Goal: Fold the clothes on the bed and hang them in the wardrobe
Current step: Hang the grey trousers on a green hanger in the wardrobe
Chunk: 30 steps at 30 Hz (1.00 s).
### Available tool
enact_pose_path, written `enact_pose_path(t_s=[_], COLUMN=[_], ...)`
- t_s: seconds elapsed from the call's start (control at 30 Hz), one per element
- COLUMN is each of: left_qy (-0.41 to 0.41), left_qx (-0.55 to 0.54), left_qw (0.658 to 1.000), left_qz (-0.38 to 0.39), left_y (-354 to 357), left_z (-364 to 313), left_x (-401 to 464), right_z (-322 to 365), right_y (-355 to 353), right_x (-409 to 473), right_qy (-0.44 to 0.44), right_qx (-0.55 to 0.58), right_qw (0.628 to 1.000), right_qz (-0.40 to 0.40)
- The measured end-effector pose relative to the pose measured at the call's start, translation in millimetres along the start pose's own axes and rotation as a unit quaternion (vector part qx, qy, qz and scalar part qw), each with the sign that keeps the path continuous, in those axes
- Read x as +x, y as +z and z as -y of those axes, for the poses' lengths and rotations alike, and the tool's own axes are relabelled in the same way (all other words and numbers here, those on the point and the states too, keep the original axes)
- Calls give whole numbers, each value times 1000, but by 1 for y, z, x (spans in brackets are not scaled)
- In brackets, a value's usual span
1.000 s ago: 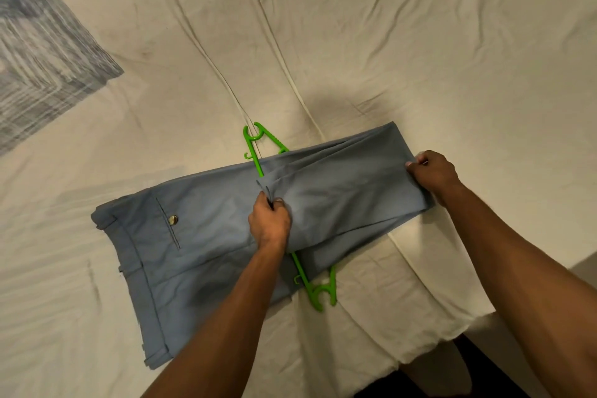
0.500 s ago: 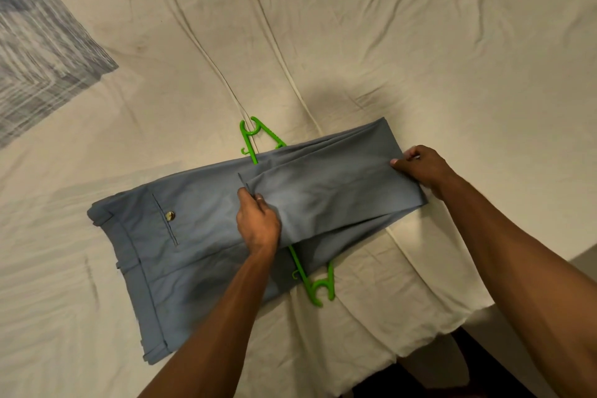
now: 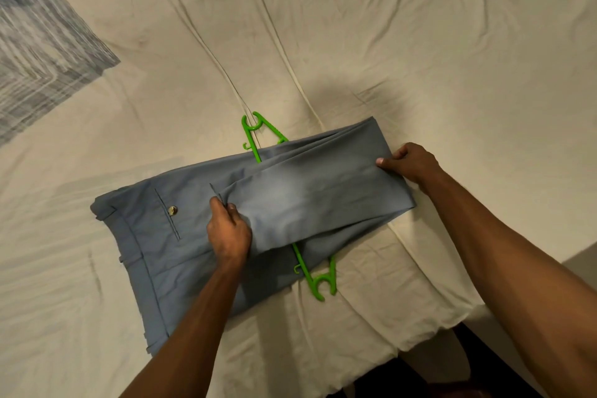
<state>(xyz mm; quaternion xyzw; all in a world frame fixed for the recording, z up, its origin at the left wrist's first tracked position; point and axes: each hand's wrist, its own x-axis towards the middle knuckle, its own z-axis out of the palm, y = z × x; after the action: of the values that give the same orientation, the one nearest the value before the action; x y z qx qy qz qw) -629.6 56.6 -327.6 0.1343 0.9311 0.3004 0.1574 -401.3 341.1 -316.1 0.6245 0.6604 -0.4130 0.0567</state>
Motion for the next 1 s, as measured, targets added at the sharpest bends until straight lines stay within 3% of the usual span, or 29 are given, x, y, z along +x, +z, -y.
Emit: enact_pose_path(t_s=[0.5, 0.9, 1.0], left_qy=[-5, -12, -58], left_qx=[5, 9, -59], left_qw=[1000, 999, 994], left_qz=[-23, 44, 67], left_y=[-45, -76, -80], left_z=[47, 84, 81], left_x=[6, 9, 12], right_z=[12, 28, 32], right_y=[28, 56, 55], right_x=[-24, -41, -42], right_qy=[-17, 4, -8], right_qx=[-70, -75, -75], right_qw=[997, 997, 997], right_qz=[-7, -22, -20])
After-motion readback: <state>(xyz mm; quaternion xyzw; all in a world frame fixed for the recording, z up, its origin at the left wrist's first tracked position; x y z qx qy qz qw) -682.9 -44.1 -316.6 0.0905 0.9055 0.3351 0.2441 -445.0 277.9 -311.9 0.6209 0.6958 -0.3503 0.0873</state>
